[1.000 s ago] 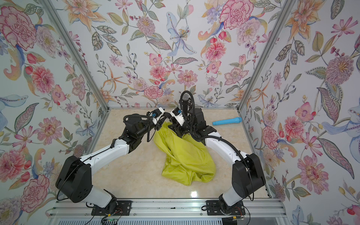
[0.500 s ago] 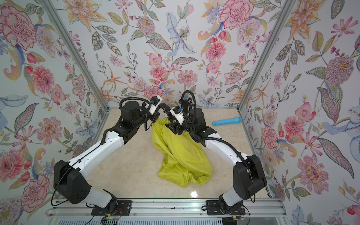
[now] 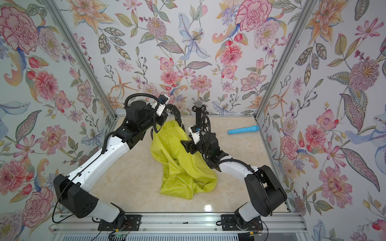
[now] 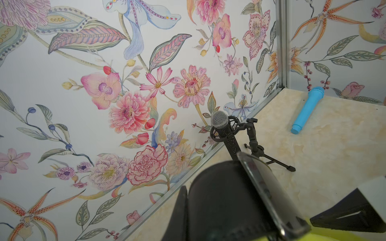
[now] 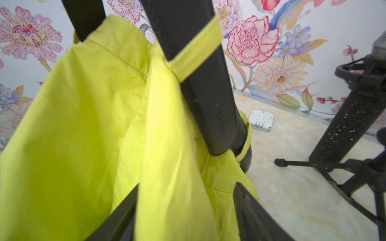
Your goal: Remove the belt from the trousers
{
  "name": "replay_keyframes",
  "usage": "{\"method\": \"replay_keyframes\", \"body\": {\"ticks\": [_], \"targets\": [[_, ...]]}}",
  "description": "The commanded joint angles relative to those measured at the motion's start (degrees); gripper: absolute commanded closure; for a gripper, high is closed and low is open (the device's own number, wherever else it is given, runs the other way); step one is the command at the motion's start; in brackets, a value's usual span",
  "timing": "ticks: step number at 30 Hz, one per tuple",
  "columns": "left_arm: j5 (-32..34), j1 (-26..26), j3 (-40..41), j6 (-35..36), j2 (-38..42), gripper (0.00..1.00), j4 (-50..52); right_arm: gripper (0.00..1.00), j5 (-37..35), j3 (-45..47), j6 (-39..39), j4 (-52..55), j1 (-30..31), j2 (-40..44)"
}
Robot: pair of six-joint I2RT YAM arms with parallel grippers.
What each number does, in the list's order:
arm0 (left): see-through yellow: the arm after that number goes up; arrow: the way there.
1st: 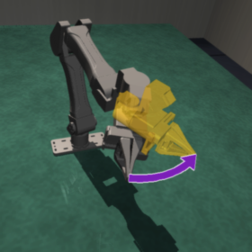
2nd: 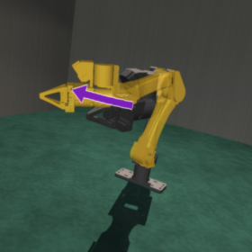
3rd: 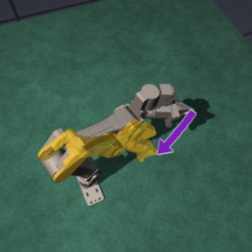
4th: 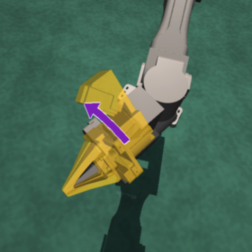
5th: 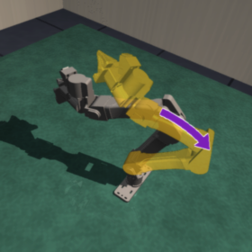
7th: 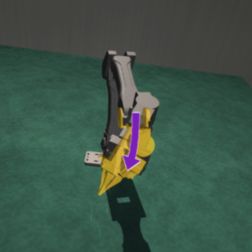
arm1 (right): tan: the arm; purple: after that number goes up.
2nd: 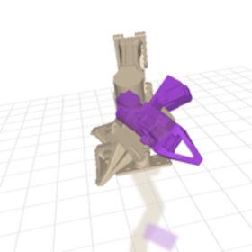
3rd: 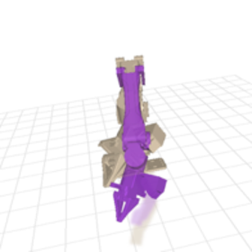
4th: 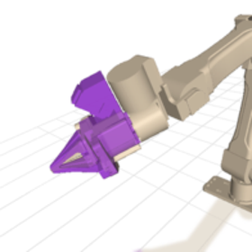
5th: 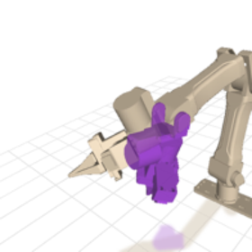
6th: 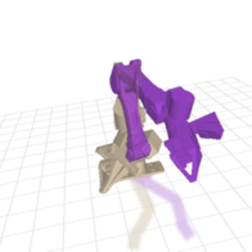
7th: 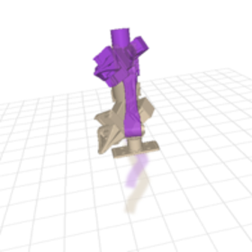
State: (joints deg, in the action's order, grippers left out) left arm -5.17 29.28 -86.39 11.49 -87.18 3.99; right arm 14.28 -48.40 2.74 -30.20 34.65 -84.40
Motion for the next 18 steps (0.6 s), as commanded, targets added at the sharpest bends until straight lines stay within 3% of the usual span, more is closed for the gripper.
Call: {"method": "replay_keyframes", "body": {"ticks": [1, 7, 12, 16, 18], "targets": [[1.37, 0.5, 0.99, -3.48, -0.37, 1.0, -2.32, 0.24, -10.27, -0.67, -8.76, -1.61, 4.43, 5.97], [-2.07, 1.11, 3.11, -7.44, -0.12, 1.0, -3.87, 0.21, -18.03, -8.41, -16.96, 0.83, 6.75, 0.97], [-4.0, 1.52, 5.62, -8.46, 1.43, 1.0, -4.94, 0.26, -20.59, -16.51, -18.68, 0.69, 6.95, -6.02], [-4.92, 1.62, 8.19, -8.5, 2.56, 1.0, -6.09, 0.41, -22.08, -20.2, -18.94, -1.5, 7.39, -9.18], [-5.6, 1.61, 10.62, -8.38, 3.66, 1.0, -7.99, 0.56, -24.16, -21.01, -19.02, -2.4, 7.72, -10.19]]}}
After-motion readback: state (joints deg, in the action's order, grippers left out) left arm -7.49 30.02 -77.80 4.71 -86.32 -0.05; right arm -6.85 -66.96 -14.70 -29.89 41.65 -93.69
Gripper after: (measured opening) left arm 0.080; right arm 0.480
